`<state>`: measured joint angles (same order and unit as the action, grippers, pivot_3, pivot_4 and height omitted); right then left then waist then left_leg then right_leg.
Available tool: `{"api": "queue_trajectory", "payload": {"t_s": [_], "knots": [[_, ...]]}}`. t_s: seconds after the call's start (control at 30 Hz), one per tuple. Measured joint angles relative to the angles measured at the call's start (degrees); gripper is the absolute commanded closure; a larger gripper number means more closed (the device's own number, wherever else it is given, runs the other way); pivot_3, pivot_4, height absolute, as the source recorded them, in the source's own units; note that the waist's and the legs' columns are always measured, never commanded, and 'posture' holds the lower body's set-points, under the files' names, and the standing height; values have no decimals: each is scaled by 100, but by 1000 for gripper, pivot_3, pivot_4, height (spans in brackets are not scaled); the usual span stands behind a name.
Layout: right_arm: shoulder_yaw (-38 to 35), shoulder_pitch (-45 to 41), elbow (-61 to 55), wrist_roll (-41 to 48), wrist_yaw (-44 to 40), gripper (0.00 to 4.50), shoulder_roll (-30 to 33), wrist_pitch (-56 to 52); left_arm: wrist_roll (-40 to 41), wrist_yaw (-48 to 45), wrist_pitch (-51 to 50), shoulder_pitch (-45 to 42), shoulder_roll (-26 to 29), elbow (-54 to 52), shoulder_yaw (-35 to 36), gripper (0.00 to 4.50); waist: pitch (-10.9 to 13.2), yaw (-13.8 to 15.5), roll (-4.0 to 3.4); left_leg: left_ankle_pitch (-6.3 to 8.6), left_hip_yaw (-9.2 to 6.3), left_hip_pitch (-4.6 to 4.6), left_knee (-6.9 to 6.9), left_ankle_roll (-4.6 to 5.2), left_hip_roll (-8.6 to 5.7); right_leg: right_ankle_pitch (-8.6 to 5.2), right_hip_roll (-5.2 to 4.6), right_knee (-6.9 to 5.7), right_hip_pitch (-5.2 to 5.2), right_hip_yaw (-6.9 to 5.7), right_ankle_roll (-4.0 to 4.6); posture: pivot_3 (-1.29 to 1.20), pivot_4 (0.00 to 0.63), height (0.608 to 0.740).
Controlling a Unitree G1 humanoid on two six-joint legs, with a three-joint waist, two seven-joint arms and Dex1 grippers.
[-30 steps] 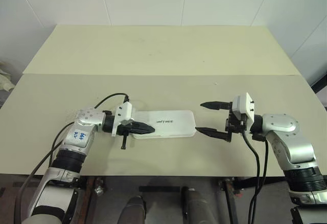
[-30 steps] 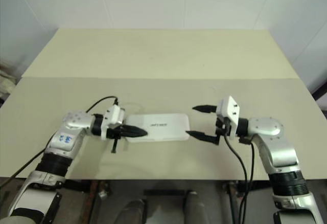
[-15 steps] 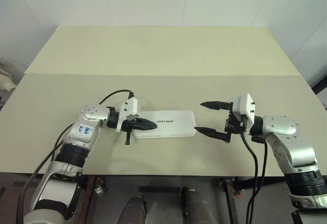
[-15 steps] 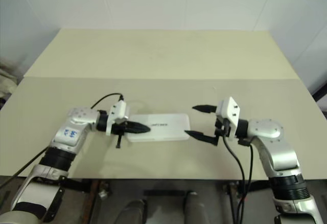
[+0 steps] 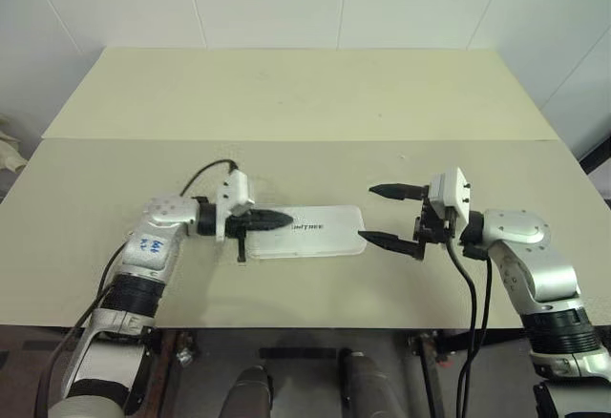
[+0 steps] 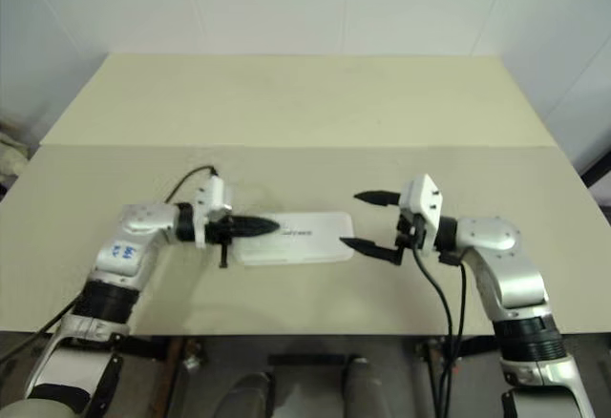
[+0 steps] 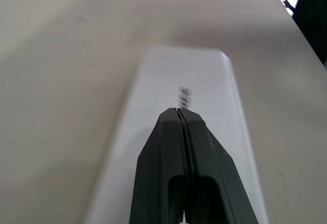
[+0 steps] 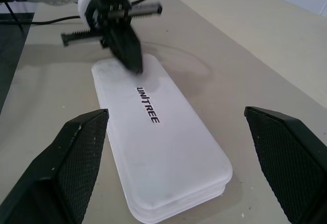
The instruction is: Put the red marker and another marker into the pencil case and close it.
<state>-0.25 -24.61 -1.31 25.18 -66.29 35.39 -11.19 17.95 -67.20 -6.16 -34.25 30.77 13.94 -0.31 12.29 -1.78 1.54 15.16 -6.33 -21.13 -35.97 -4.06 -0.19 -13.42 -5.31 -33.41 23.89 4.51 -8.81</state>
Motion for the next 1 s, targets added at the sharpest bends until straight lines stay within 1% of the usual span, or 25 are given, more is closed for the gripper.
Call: {"api": "queue_trajectory", "payload": {"t_s": [0.07,0.1,0.13,0.23,0.3,0.33,0.37,0.43,0.47,0.5,0.53,0.63,0.77,1.0], "knots": [[2,-43,95,-2,-107,0,6,10,222,-42,92,77,65,-75,276,4469,0,1,0,0,0,-2,1,-1,0,0,-1,2,0,0,0,0,150,740],[2,-63,163,-6,-174,0,35,17,365,-57,106,173,96,-174,437,4099,0,-2,0,1,0,-3,0,-2,0,0,-1,4,0,0,0,0,150,740],[1,-77,214,-21,-228,0,76,30,471,-50,108,246,145,-243,565,3945,0,-1,0,2,0,-5,0,-2,0,0,-1,6,0,0,-1,0,150,740],[-14,-129,344,-59,-347,0,211,130,728,-46,-82,568,546,-518,958,3000,0,-20,0,4,1,-2,5,-1,1,-1,-1,3,2,0,-3,0,150,740],[-55,-145,434,-88,-367,0,250,263,878,-63,-261,784,737,-698,1144,2294,0,-17,0,4,0,-2,5,-1,1,-2,-1,3,2,-2,-2,0,150,740],[-72,-149,442,-89,-369,0,250,307,921,-79,-331,849,781,-773,1165,1971,1,-15,0,5,0,-3,4,-1,1,-3,-1,4,2,-2,0,0,150,740],[-73,-163,442,-89,-371,0,250,343,940,-92,-362,894,790,-843,1165,1554,1,-4,0,4,0,-4,2,-1,1,-3,-1,4,2,-2,1,0,150,740],[-74,-198,391,-66,-385,0,292,341,999,-98,-385,966,799,-929,1172,949,1,16,0,4,0,-6,-2,-1,0,-10,-1,5,1,-2,13,0,150,740],[-77,-198,353,-44,-414,0,369,333,1015,-78,-408,984,799,-946,1183,565,1,18,0,4,0,-7,-3,-1,0,-11,-1,5,1,-2,15,0,150,740],[-107,-196,341,-28,-439,0,439,325,1023,-48,-428,986,800,-956,1185,248,1,18,0,4,0,-7,-3,-1,0,-11,-1,6,1,-2,15,0,150,740],[-185,-194,338,-13,-449,0,499,315,1046,-11,-460,986,799,-978,1191,25,1,15,0,4,0,-7,-2,-1,0,-11,-1,6,1,-2,15,0,150,740],[-303,-194,344,7,-449,0,642,294,1130,6,-547,985,799,-1072,1212,25,1,8,0,4,0,-5,1,-2,1,-10,0,5,1,-2,14,0,150,740],[-307,-206,402,4,-454,0,654,260,1149,-81,-602,1021,799,-1126,1202,25,1,-41,0,4,1,-3,2,-2,1,-10,0,4,2,-1,14,0,150,740],[-298,-343,562,-58,-511,0,680,270,1118,-122,-601,1126,848,-1123,1172,25,1,-36,0,4,1,-4,1,-2,1,-11,0,5,2,-1,15,0,150,740]]}}
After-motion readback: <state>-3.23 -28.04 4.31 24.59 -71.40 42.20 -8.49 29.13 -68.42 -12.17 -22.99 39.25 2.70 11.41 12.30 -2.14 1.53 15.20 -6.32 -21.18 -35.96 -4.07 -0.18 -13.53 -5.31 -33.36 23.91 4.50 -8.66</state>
